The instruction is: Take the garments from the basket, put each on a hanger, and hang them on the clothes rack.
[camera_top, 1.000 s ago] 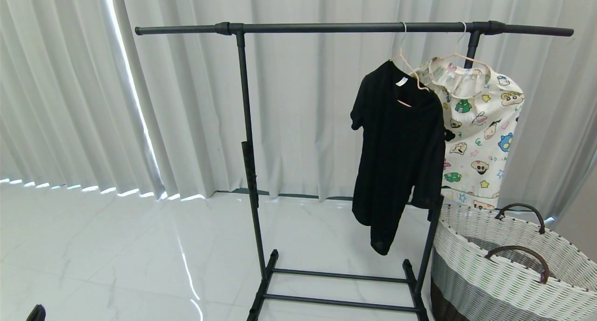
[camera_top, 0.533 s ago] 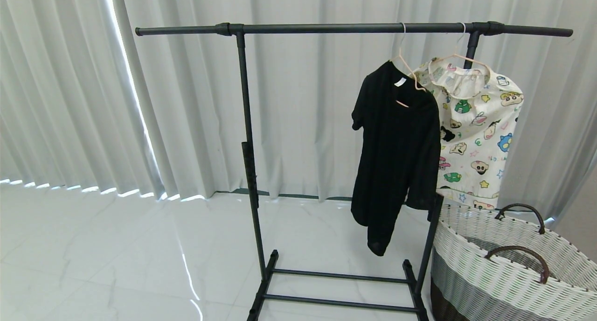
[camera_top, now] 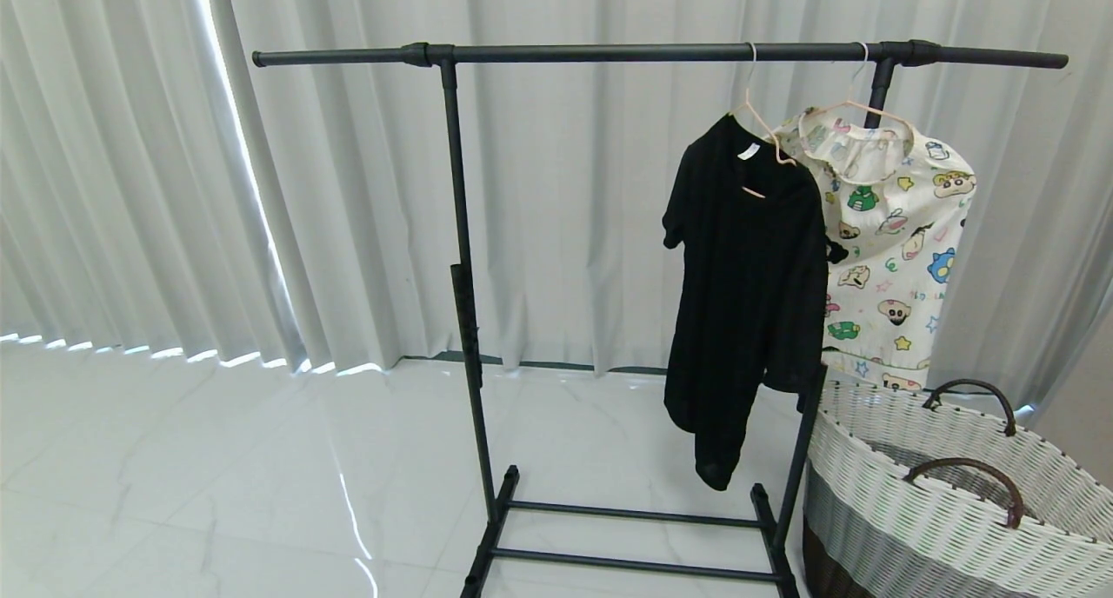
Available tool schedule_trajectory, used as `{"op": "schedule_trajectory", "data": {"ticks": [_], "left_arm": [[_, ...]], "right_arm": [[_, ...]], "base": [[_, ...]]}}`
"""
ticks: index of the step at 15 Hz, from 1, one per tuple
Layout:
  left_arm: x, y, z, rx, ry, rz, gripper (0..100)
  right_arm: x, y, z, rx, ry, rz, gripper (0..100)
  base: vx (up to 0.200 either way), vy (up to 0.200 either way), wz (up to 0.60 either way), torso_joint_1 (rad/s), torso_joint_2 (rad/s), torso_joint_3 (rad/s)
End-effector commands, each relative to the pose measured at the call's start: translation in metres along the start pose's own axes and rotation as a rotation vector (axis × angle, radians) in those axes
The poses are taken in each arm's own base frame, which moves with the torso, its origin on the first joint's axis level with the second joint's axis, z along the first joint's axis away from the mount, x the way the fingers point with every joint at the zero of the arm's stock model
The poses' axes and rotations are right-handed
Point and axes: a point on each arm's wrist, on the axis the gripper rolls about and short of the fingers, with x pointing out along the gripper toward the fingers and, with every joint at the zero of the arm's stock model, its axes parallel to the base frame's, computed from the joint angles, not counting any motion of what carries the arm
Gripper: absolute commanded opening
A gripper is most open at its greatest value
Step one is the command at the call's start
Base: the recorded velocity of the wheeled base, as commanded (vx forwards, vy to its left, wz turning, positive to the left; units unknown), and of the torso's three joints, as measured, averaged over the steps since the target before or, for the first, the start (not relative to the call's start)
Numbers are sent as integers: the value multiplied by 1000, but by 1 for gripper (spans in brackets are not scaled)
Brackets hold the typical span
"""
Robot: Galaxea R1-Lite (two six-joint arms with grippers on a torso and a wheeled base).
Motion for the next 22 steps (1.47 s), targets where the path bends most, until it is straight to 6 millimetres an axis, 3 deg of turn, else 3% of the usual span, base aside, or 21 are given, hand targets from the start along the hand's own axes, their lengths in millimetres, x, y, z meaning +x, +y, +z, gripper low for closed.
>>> {"op": "schedule_trajectory", "data": {"ticks": [1,7,10,15,17,20,22], "left_arm": [[-1,0,-1,-50,-14,-35,100],[-1,-1,-2,-54,-6,-46,100],[-1,-1,-2,-54,-6,-46,100],[-2,-2,-3,4,2,-106,100],[-2,-3,-3,122,-6,-175,100],[-2,-3,-4,-41,22,-153,100],[-2,-3,-5,113,17,-170,100]], "right_arm": [[0,2,0,-1,-4,78,100],[-1,5,-3,114,23,206,100],[-2,10,-8,122,70,418,100],[-2,9,-8,116,71,390,100],[-2,9,-8,113,71,389,100],[-2,9,-8,122,72,389,100],[-2,9,-8,122,72,387,100]], "base": [[0,0,0,0,0,0],[0,0,0,0,0,0],[0,0,0,0,0,0],[0,0,0,0,0,0],[0,0,0,0,0,0],[0,0,0,0,0,0],[0,0,0,0,0,0]]}}
